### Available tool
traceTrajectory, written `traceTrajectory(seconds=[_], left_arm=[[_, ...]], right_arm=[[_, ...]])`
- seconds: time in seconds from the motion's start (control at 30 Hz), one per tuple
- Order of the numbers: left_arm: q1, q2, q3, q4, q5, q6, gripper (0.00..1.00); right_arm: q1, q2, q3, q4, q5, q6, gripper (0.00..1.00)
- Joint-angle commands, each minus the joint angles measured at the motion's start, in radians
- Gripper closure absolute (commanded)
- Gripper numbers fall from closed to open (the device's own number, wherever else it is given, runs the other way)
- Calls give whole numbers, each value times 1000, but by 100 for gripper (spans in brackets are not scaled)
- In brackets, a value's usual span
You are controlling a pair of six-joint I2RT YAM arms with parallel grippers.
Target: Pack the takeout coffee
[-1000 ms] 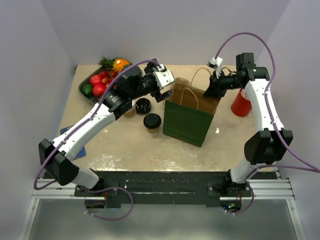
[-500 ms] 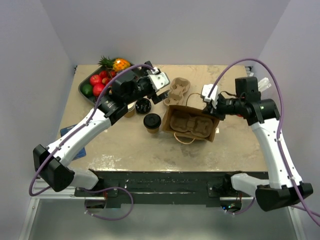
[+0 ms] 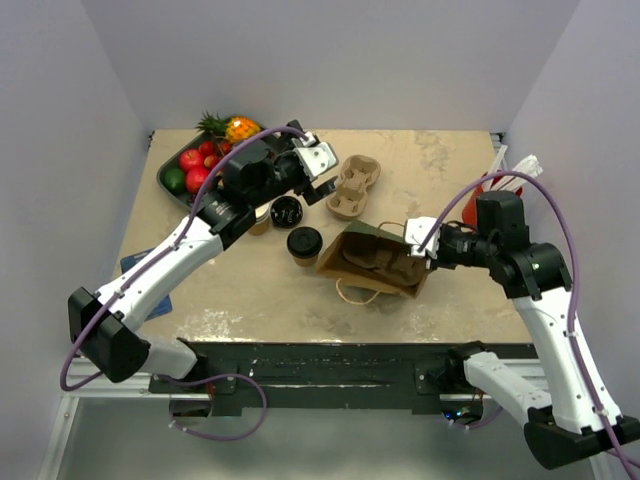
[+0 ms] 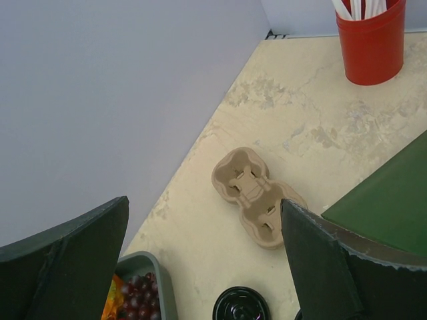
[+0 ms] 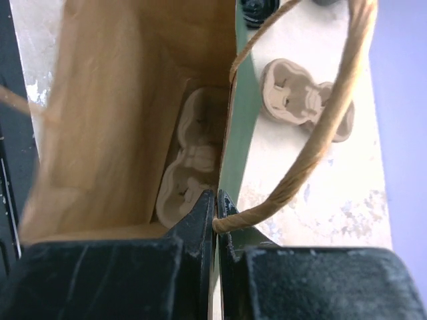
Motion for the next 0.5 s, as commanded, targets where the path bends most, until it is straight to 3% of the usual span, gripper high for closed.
traceTrajectory(seconds=[0.0, 0.47], left_arm=[[14, 24, 11, 58, -12, -25, 0], [50, 54, 2, 2, 33, -28, 0]], right_arm=[[2, -41, -1, 75, -17, 6, 100], [6, -13, 42, 67, -52, 52, 100]])
